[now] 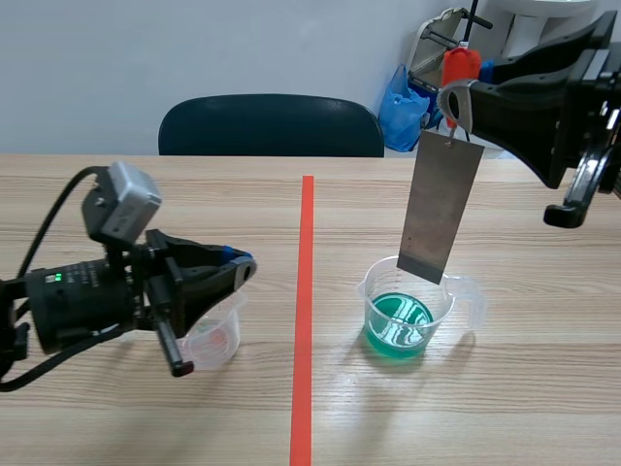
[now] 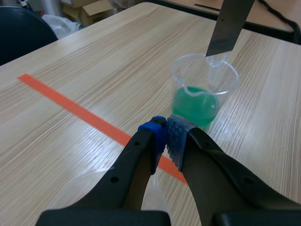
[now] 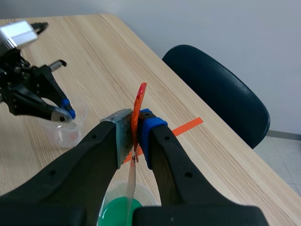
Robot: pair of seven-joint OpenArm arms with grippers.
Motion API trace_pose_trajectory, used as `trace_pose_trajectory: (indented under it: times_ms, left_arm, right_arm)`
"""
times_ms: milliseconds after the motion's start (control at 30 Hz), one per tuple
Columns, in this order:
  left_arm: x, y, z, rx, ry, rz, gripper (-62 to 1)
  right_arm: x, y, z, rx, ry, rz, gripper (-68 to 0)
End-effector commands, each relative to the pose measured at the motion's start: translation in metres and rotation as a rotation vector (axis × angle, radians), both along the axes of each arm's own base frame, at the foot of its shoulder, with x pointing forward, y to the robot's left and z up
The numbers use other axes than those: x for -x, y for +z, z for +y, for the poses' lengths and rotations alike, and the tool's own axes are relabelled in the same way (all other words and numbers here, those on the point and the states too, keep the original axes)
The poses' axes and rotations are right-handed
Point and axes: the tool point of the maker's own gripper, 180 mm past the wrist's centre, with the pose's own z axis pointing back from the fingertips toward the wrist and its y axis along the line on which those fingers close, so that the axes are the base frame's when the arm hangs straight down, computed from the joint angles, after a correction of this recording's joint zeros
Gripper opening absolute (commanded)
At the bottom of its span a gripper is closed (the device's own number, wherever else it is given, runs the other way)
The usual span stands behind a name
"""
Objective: Do the redox reaction experiment
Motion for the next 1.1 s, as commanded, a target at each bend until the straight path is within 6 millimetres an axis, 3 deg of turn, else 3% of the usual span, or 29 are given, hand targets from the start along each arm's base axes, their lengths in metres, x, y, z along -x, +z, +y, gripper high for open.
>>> trace_pose_trajectory:
  times_ms: [0,267,533,1067]
  left_arm:
    - [-0.004,0.012,-0.014,0.048,-0.013,-0.02,-57.1]
    - [-0.01,0.016,-0.06,0.083,-0.086,-0.018,-57.1]
    - [-0.005,0.022,-0.088,0.105,-0.134,-0.01,-57.1]
    - [-0.008,0.025,-0.101,0.136,-0.107,-0.009,-57.1]
  right_arm:
    - [0.0,0.015,0.002,-0.026,0.01,-0.042,-66.9]
    - [0.0,0.015,0.002,-0.026,0.01,-0.042,-66.9]
    - [0.0,0.015,0.002,-0.026,0.01,-0.042,-66.9]
    - [0.0,0.015,0.002,-0.026,0.01,-0.042,-66.9]
